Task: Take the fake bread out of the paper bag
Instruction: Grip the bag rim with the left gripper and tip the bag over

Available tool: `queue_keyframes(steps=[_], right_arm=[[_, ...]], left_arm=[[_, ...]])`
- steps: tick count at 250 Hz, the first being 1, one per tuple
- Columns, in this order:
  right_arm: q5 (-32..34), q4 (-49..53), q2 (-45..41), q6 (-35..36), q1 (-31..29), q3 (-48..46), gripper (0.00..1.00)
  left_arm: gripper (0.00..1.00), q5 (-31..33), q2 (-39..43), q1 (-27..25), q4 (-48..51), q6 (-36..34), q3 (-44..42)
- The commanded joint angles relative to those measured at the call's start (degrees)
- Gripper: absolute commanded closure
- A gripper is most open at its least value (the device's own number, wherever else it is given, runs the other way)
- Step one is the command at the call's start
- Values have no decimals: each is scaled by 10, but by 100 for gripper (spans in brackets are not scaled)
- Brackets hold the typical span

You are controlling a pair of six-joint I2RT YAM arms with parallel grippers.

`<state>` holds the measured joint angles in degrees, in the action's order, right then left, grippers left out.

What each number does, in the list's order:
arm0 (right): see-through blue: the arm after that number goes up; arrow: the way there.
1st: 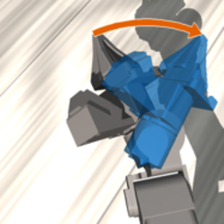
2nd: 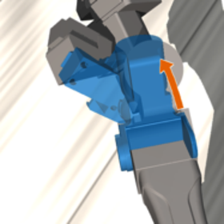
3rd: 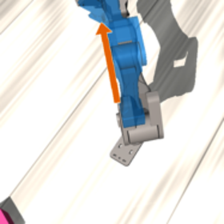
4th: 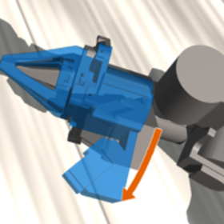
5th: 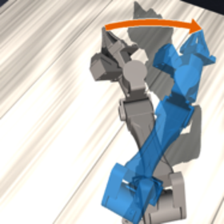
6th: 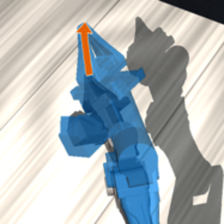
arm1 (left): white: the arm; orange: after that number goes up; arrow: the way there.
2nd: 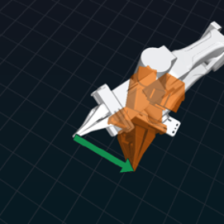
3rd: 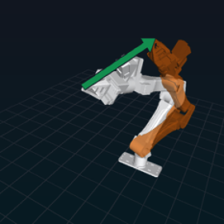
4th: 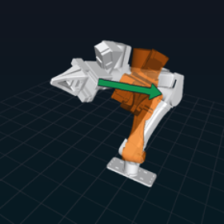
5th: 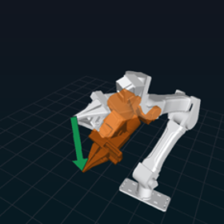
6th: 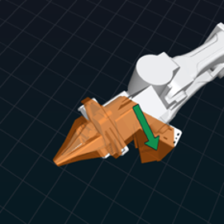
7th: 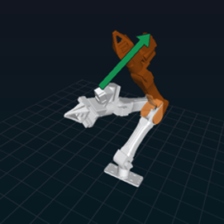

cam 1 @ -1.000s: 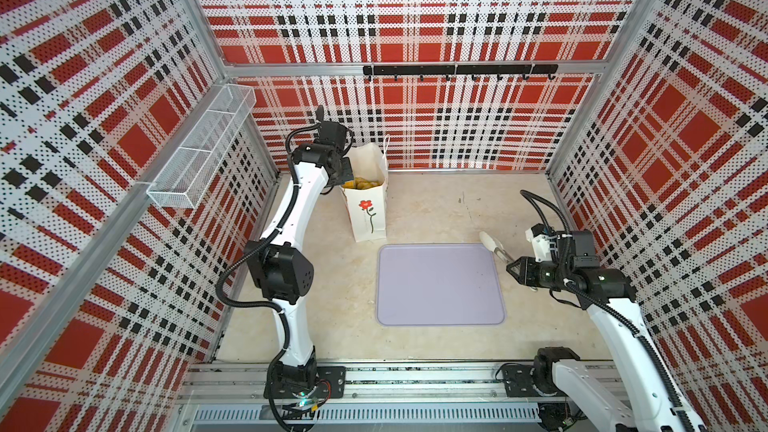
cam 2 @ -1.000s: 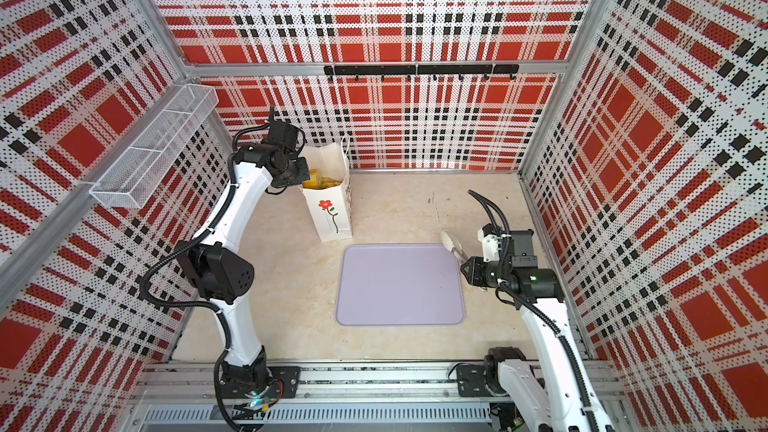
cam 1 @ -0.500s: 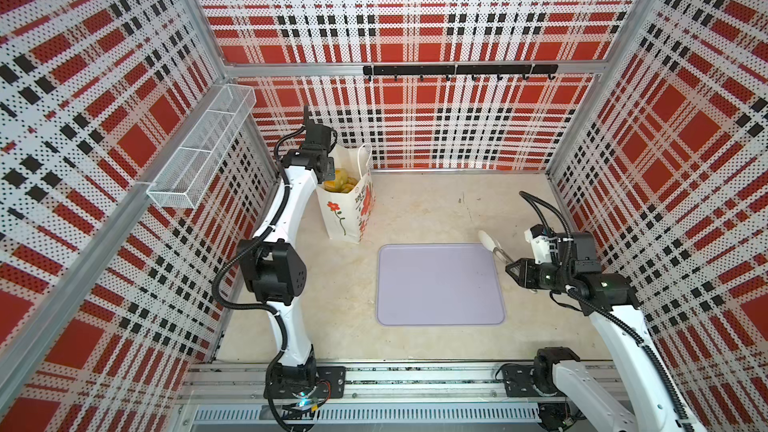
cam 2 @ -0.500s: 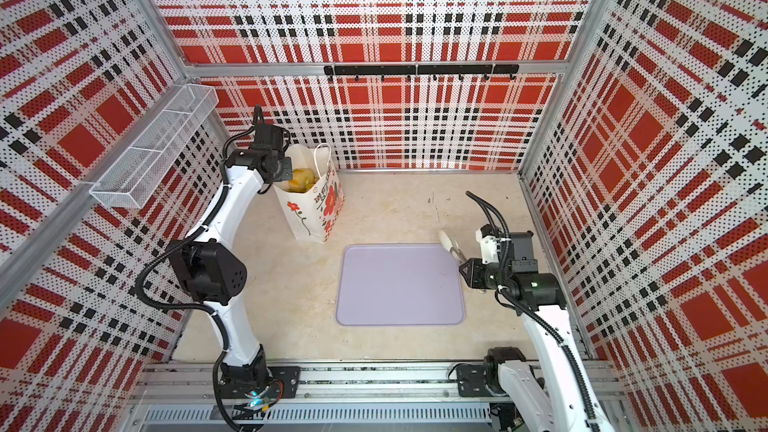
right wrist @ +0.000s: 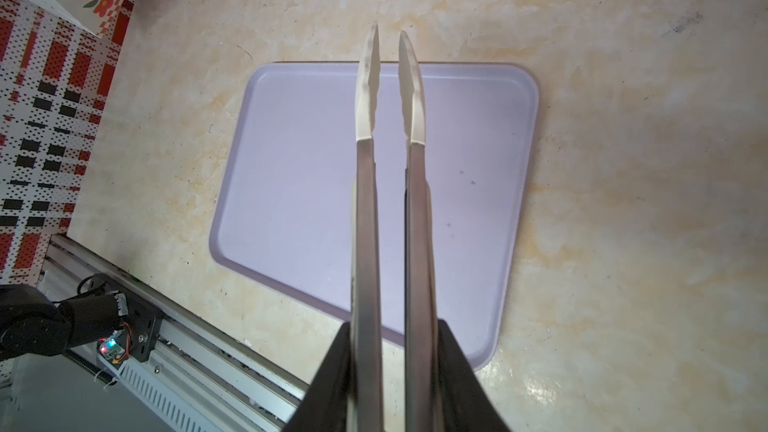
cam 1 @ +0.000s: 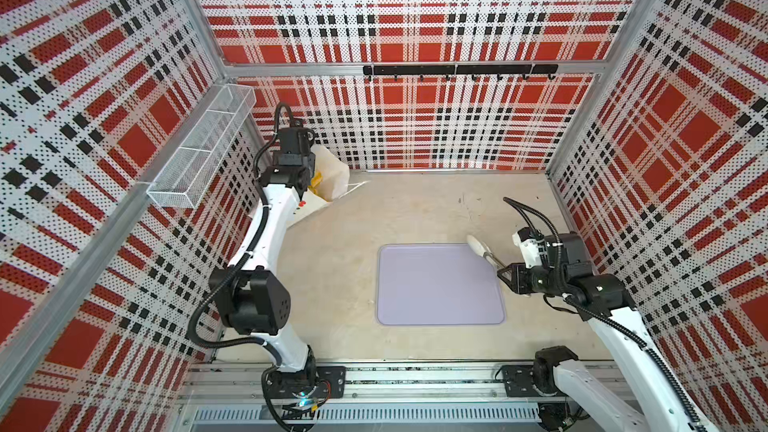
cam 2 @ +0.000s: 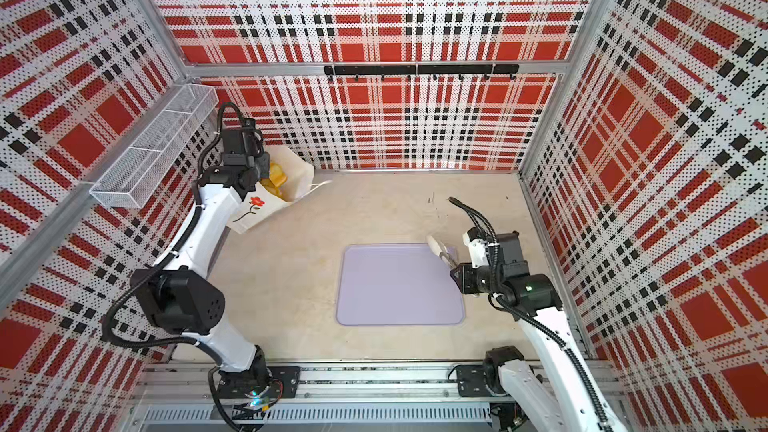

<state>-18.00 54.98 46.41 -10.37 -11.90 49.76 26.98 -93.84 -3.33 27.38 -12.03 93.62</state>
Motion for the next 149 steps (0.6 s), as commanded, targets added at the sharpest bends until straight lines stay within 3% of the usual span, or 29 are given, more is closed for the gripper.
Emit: queue_keyframes(steps=[1,26,97,149], right_arm=[[-9,-6,-4,-13,-2,21,70],[-46,7,4,-26,-2,40,70],[-186,-30,27,-122,-10,111,70],[-185,-166,81,-226,-112,108,70]], left_arm=[[100,-20,83,-45,-171,-112,-109],[100,-43,132,-75,-200,-151,-196],[100,-99,213,-128,-192,-138,-311],[100,-145,260,-172,-198,-138,-381]])
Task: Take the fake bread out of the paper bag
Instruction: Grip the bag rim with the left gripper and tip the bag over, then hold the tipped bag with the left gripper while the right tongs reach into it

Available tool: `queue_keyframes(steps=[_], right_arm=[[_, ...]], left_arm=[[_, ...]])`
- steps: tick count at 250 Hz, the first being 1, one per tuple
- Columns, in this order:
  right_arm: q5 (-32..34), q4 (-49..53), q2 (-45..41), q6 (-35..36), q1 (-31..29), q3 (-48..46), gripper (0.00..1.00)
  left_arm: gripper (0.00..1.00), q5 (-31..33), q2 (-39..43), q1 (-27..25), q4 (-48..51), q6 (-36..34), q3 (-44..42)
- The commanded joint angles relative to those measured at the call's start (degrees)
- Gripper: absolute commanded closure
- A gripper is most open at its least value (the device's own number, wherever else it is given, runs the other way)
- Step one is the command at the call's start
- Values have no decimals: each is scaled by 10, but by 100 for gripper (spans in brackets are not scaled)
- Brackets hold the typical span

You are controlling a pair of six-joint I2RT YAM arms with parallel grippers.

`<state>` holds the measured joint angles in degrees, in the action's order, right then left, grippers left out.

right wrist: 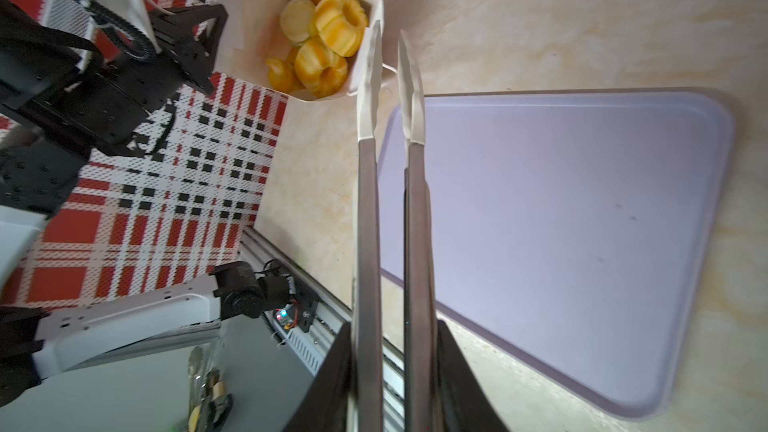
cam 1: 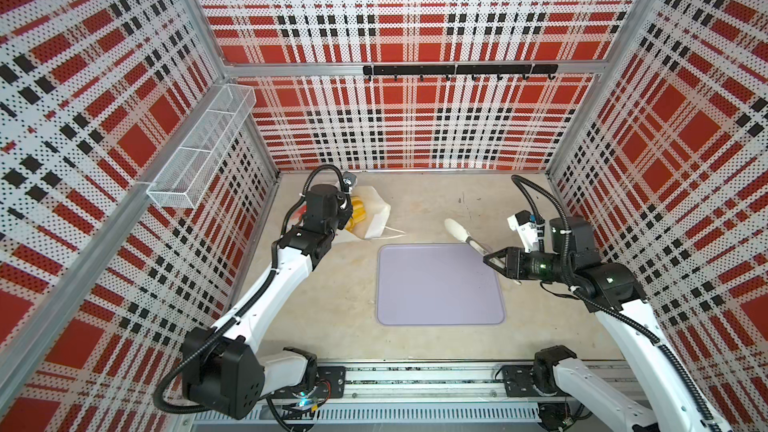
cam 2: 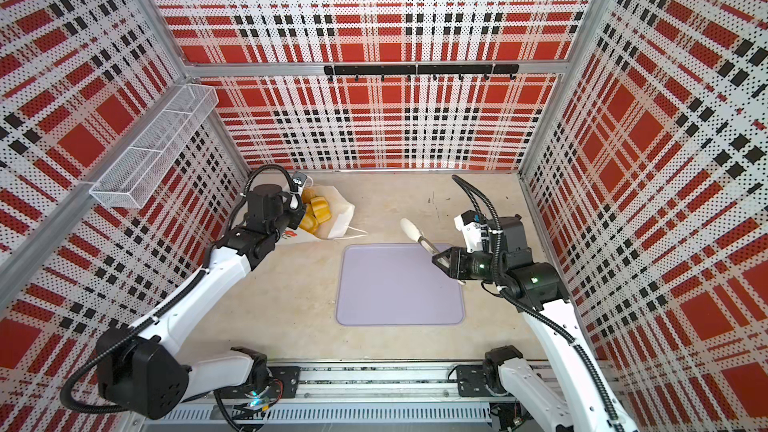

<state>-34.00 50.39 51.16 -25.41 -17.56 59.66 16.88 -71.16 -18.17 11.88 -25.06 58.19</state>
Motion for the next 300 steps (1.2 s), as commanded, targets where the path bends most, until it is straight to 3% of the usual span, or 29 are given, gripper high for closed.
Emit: queue_keyframes(steps=[1,50,83,120,207,300], right_arm=[[-25,-124,35,-77,-58,9,70],[30,-250,129,-127,-177,-4,69],[68,-288,203,-118,-217,10,69],[117,-275,273,-83,-233,45,69],[156,-301,362,-58,-235,103,67],[145,-293,439,-42,-238,163,62]], left_arm=[[100,-44,34,-25,-44,-8,-28],[100,-48,73,-43,-48,20,-81],[100,-50,92,-47,-54,40,-106],[100,-49,97,-48,-50,76,-115],[100,-83,94,-42,-57,118,-130],[100,-127,106,-20,-70,140,-141]])
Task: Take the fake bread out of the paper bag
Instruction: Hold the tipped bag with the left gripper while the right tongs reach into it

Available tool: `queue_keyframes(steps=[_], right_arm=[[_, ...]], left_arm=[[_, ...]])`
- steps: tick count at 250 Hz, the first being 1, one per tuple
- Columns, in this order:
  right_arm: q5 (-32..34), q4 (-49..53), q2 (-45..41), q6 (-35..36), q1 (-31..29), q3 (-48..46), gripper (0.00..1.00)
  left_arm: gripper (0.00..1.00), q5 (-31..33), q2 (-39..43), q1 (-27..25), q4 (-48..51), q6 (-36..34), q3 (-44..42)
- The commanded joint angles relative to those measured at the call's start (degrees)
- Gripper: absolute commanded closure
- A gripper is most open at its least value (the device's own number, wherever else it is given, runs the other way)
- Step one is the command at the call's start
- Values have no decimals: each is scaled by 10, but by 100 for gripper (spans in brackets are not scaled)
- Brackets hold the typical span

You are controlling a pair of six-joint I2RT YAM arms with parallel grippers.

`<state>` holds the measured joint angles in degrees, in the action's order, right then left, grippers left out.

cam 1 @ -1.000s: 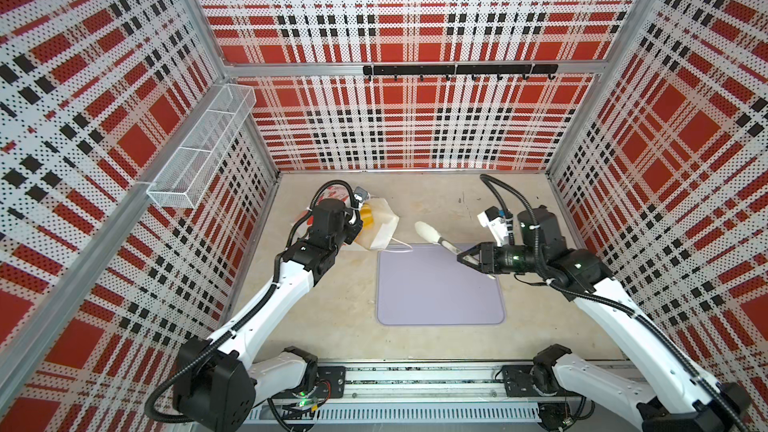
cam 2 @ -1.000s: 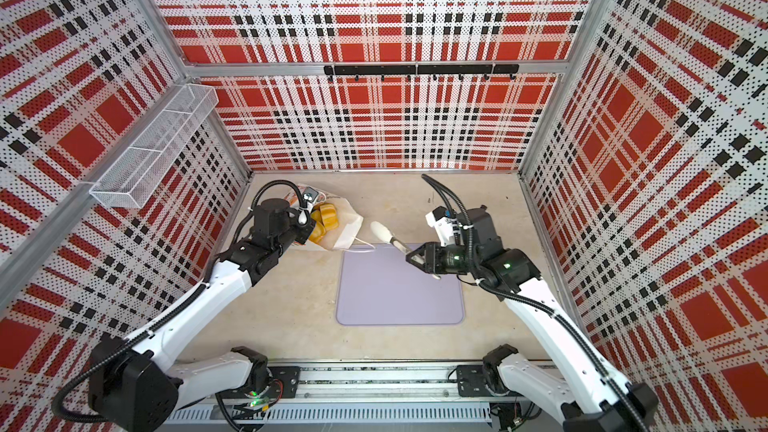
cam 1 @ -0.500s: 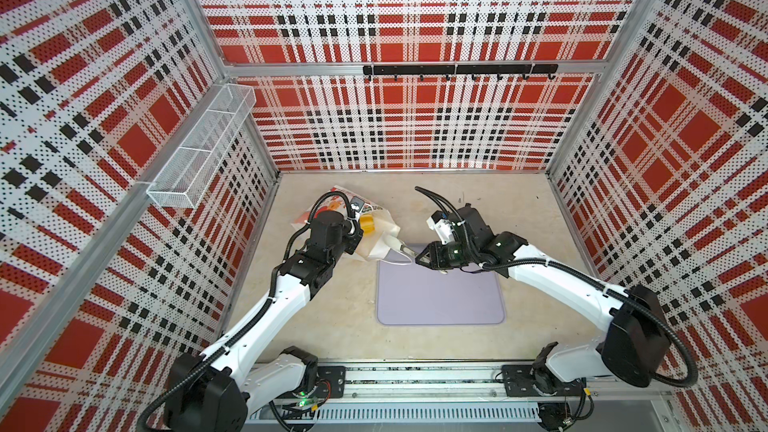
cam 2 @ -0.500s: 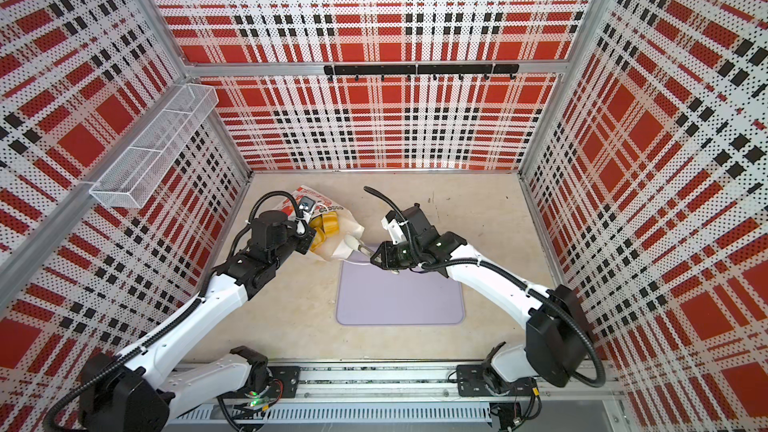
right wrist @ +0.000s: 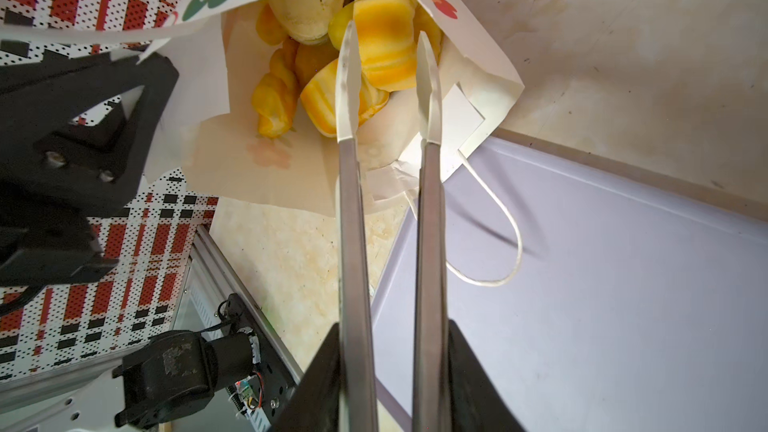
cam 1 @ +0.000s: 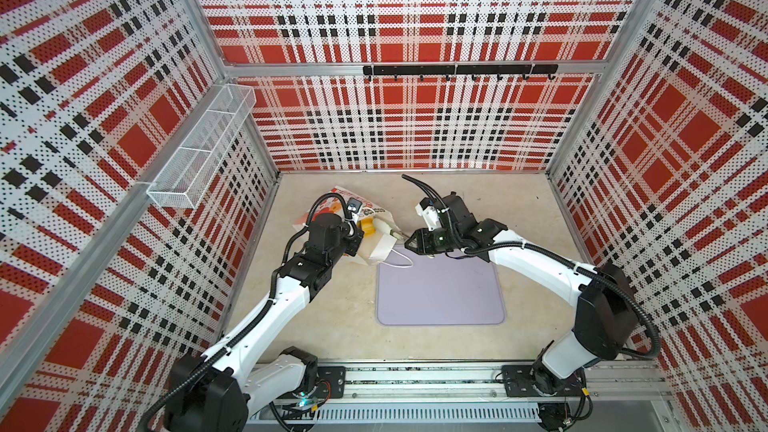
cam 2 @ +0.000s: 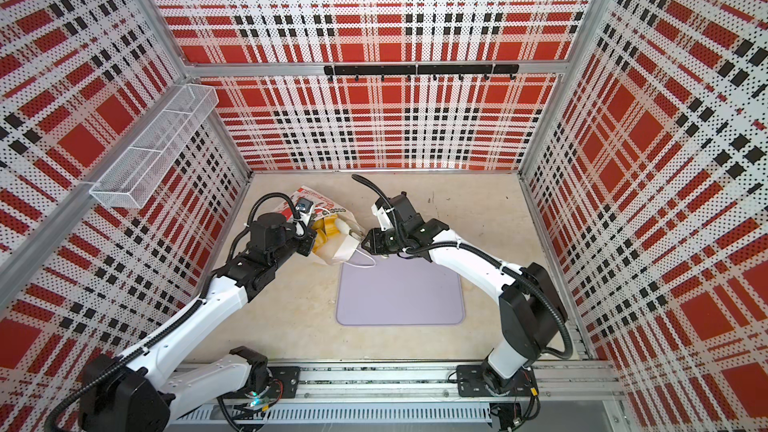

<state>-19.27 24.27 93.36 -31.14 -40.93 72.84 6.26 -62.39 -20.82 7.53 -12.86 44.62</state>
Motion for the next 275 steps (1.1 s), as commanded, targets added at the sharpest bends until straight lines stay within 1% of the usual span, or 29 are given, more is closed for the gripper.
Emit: queue_keyframes(steps=[1,18,48,87,92,115,161,205,226,240,275], right_arm=[[-3,-32,18,16,-5,31,62],[-15,-34,30,23,-5,41,60],[-20,-26,51,36,-5,63,59],[-16,15,84,52,-5,108,56],[-15,22,89,70,-5,115,56],[-15,49,111,83,-4,144,56],[-21,71,141,85,-5,171,57],[-19,80,153,80,-6,172,56],[-19,87,157,80,-7,173,64],[-17,87,155,78,-11,172,67],[-9,96,137,77,-25,170,81]], left_arm=[[100,-20,19,6,-26,18,-5],[100,-20,21,5,-29,17,-8],[100,-22,23,3,-30,13,-10],[100,-22,24,-3,-30,8,-12],[100,-22,25,-3,-30,7,-12],[100,-17,25,-9,-29,-2,-12],[100,4,29,-22,-28,-21,-17],[100,32,30,-39,-25,-44,-21],[100,43,30,-46,-24,-53,-22],[100,51,29,-51,-23,-61,-23],[100,91,25,-71,-21,-97,-28]])
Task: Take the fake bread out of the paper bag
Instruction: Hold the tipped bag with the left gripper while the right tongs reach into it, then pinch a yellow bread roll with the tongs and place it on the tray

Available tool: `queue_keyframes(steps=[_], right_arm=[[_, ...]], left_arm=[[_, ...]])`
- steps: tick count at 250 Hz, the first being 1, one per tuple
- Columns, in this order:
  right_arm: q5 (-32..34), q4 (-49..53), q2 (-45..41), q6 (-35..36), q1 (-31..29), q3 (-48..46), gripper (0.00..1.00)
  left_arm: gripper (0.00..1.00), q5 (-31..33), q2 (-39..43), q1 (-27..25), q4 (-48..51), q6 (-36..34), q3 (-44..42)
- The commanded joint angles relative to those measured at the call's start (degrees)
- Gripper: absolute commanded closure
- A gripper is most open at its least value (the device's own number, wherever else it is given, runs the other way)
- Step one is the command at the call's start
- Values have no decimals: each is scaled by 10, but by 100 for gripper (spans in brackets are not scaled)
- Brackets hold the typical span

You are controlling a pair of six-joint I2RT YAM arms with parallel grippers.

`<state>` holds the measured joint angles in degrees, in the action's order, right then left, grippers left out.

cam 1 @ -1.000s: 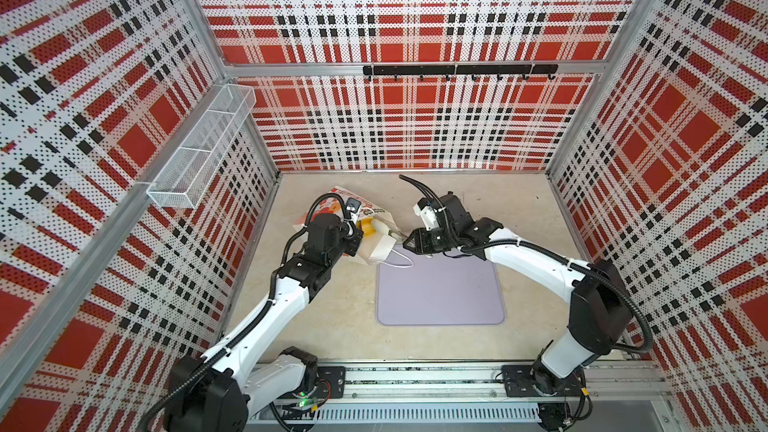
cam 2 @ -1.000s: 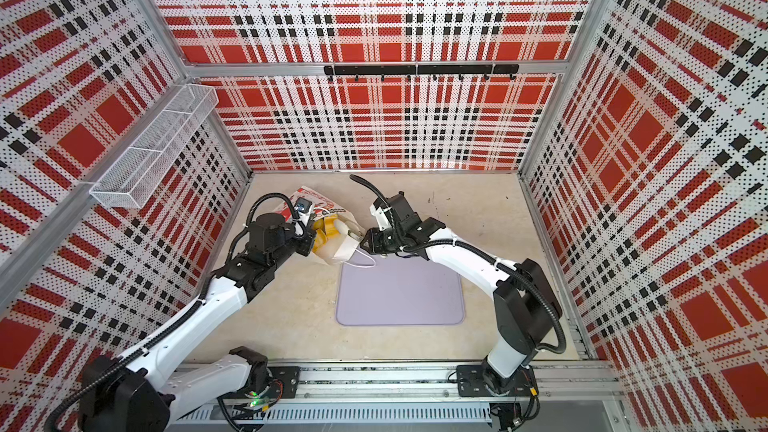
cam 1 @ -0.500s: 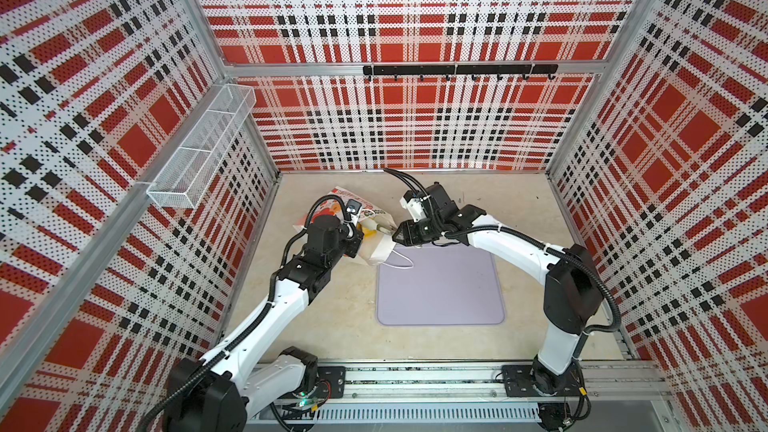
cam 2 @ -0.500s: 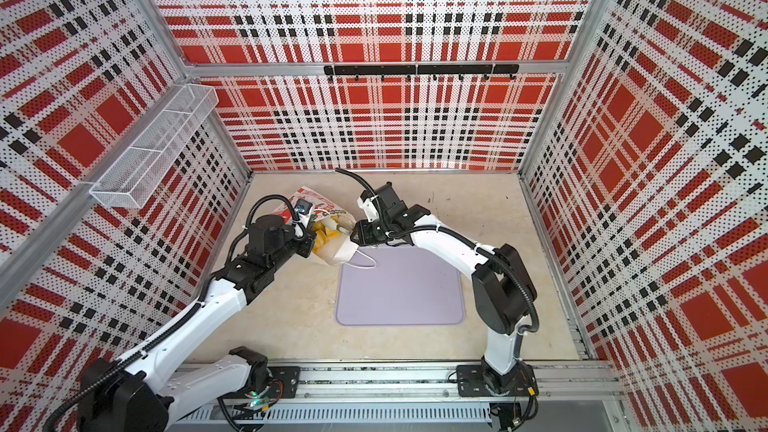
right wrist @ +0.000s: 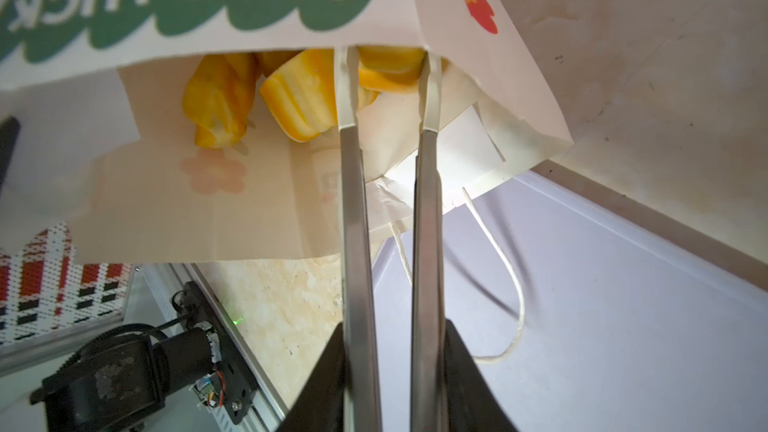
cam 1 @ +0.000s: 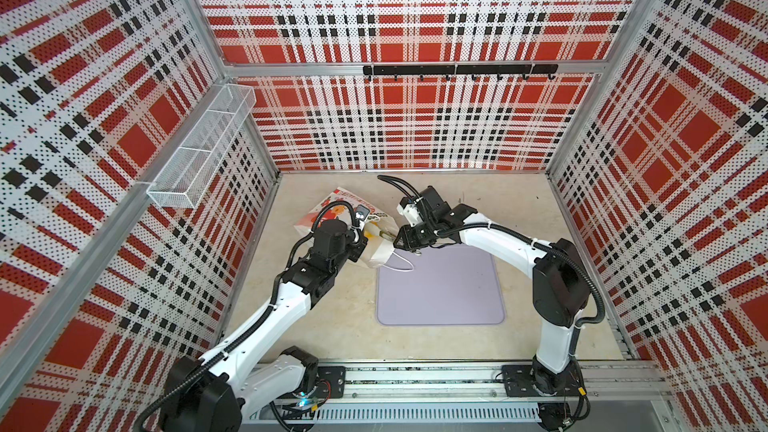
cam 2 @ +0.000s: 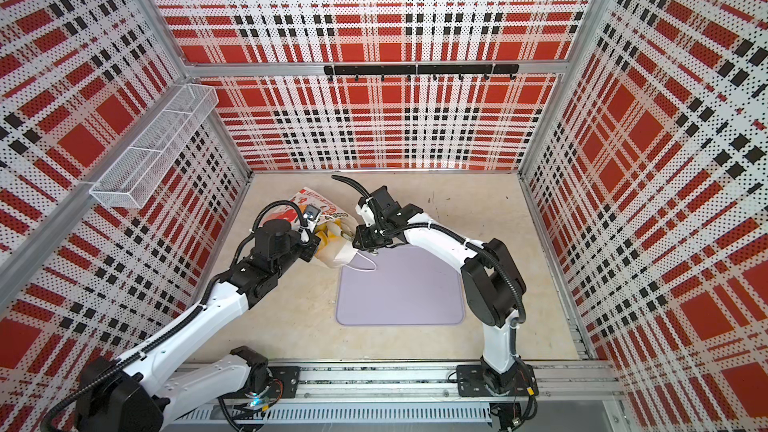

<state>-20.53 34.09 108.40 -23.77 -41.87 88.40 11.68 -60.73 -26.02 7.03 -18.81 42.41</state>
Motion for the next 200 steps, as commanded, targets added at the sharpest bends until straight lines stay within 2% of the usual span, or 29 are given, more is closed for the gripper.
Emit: queue_keyframes(steps=[1,48,72,114,200], right_arm=[[4,-1,-14,3,-16,14,82],[26,4,-53,-8,-36,-19,93],[41,5,-77,-15,-42,-41,100],[68,18,-120,-34,-54,-68,100],[91,51,-270,-55,-66,-185,100]], left_arm=[[100,39,8,-20,-16,-38,-6],[100,124,-6,-53,-8,-91,-8],[100,187,-21,-74,-4,-115,-5],[100,263,-54,-108,3,-136,1],[100,264,-53,-104,16,-118,7]])
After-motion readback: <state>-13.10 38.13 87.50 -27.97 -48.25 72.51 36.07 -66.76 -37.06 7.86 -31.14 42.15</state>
